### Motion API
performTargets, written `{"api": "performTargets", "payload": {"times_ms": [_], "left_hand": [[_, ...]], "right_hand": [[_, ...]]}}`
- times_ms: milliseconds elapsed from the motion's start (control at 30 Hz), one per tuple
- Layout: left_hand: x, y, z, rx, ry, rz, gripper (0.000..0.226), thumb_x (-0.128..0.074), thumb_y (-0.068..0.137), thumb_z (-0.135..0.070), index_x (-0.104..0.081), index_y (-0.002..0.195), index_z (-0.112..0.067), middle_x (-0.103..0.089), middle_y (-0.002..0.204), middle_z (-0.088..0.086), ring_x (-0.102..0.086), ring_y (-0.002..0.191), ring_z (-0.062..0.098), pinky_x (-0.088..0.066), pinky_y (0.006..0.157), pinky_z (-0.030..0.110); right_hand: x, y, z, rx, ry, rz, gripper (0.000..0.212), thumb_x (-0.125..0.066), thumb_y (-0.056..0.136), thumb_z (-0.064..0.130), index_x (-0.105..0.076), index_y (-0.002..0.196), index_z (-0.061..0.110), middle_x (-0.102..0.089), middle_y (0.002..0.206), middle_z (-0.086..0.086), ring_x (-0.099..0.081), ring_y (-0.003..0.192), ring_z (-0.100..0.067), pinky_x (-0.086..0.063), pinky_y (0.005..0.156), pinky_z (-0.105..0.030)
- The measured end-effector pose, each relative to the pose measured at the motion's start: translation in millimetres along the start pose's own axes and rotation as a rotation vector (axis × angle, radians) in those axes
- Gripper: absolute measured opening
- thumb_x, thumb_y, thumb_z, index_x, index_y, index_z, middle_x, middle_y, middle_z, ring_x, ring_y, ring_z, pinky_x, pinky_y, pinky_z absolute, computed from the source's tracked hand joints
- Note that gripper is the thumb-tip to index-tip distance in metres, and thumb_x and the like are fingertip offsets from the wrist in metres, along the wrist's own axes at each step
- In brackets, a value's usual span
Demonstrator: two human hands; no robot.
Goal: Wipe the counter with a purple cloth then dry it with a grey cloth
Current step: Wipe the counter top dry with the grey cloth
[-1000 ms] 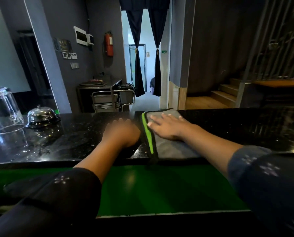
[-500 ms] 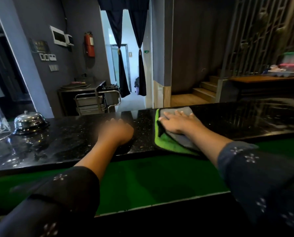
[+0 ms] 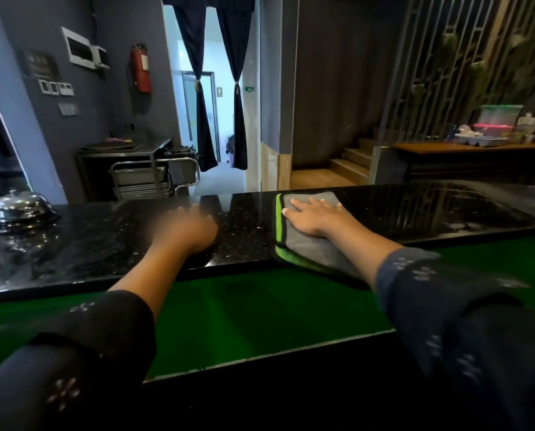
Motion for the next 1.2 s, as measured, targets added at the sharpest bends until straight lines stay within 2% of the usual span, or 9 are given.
{"api": "performTargets", "payload": {"times_ms": [67,167,300,433,600,700,833,967,1200], "left_hand": [[1.9,0.9,1.2,-0.004,-0.012,0.003,0.061,-0.016,0.099,-0.044,-0.002,0.152,-0.017,-0.002,0.160,0.011,-0.001,0.147,0.029,0.000,0.117,0.045],[3.7,1.4,2.2,-0.010,-0.004,-0.038,0.064,-0.020,0.099,-0.048,-0.009,0.152,-0.015,-0.007,0.159,0.012,-0.005,0.147,0.028,-0.002,0.118,0.045],[7.1,-5.0,-7.5,-0.121,0.084,-0.228,0.065,-0.030,0.096,-0.052,-0.028,0.147,-0.012,-0.023,0.156,0.013,-0.019,0.145,0.028,-0.009,0.117,0.047],[10.8,-19.3,-31.3,-0.236,0.162,-0.345,0.056,-0.040,0.095,-0.048,-0.040,0.140,-0.014,-0.038,0.149,0.011,-0.034,0.138,0.027,-0.014,0.117,0.048],[1.4,-31.9,-98.2,-0.236,-0.023,-0.199,0.055,-0.044,0.094,-0.046,-0.041,0.138,-0.014,-0.044,0.144,0.011,-0.042,0.132,0.027,-0.019,0.115,0.051],[-5.0,-28.3,-126.4,-0.239,-0.126,-0.104,0.055,-0.041,0.096,-0.044,-0.039,0.141,-0.011,-0.042,0.146,0.013,-0.039,0.134,0.029,-0.016,0.116,0.052],[-9.2,-10.7,-137.3,-0.239,-0.126,-0.079,0.060,-0.036,0.096,-0.049,-0.031,0.146,-0.015,-0.034,0.152,0.010,-0.029,0.140,0.028,-0.011,0.115,0.052],[-28.2,3.9,-136.8,-0.148,-0.027,0.025,0.060,-0.022,0.098,-0.050,-0.020,0.151,-0.021,-0.014,0.159,0.007,-0.010,0.147,0.026,-0.004,0.117,0.050],[-35.6,15.5,-136.3,-0.116,0.073,0.039,0.055,-0.019,0.099,-0.046,-0.015,0.151,-0.027,-0.007,0.160,-0.001,-0.005,0.147,0.021,-0.004,0.117,0.046]], "right_hand": [[1.1,3.4,5.5,-0.006,-0.007,-0.003,0.066,-0.015,0.093,0.065,-0.013,0.153,0.036,-0.005,0.162,-0.010,-0.006,0.148,-0.030,0.000,0.116,-0.058],[0.6,-19.1,1.0,0.109,0.002,0.020,0.065,-0.013,0.094,0.066,-0.011,0.152,0.038,-0.004,0.162,-0.009,-0.004,0.149,-0.029,0.001,0.117,-0.055],[-2.4,-44.8,-39.5,0.253,-0.008,0.043,0.062,-0.011,0.093,0.068,-0.007,0.150,0.045,-0.002,0.163,0.000,-0.002,0.149,-0.022,0.001,0.116,-0.050],[4.9,-36.0,-75.5,0.201,0.012,0.028,0.062,-0.014,0.094,0.067,-0.011,0.151,0.043,-0.005,0.163,0.002,-0.003,0.149,-0.021,0.000,0.116,-0.050],[15.8,-5.8,-74.1,0.066,0.019,0.000,0.065,-0.014,0.094,0.064,-0.014,0.153,0.035,-0.006,0.162,-0.009,-0.006,0.149,-0.028,0.001,0.117,-0.054],[13.1,-14.2,-75.5,0.124,0.003,0.025,0.067,-0.013,0.093,0.066,-0.010,0.153,0.036,-0.003,0.162,-0.010,-0.004,0.149,-0.030,0.001,0.116,-0.055],[7.6,-37.5,-102.5,0.271,-0.012,0.056,0.064,-0.011,0.093,0.068,-0.005,0.151,0.043,0.000,0.163,-0.002,0.000,0.149,-0.024,0.001,0.116,-0.050],[9.2,-25.9,-120.6,0.305,-0.020,0.082,0.061,-0.011,0.093,0.068,-0.004,0.150,0.047,0.001,0.163,0.003,0.001,0.149,-0.020,0.003,0.116,-0.049],[9.9,61.0,-46.8,0.229,-0.026,0.053,0.066,-0.015,0.095,0.061,-0.008,0.154,0.032,0.002,0.162,-0.013,0.002,0.148,-0.032,0.004,0.115,-0.059]]}}
Point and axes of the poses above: each hand's wrist, its own y-axis towards the middle knuckle, its own x-axis out of the back of the hand, z = x × y, the point moved 1 cm from there along y, towards the middle knuckle
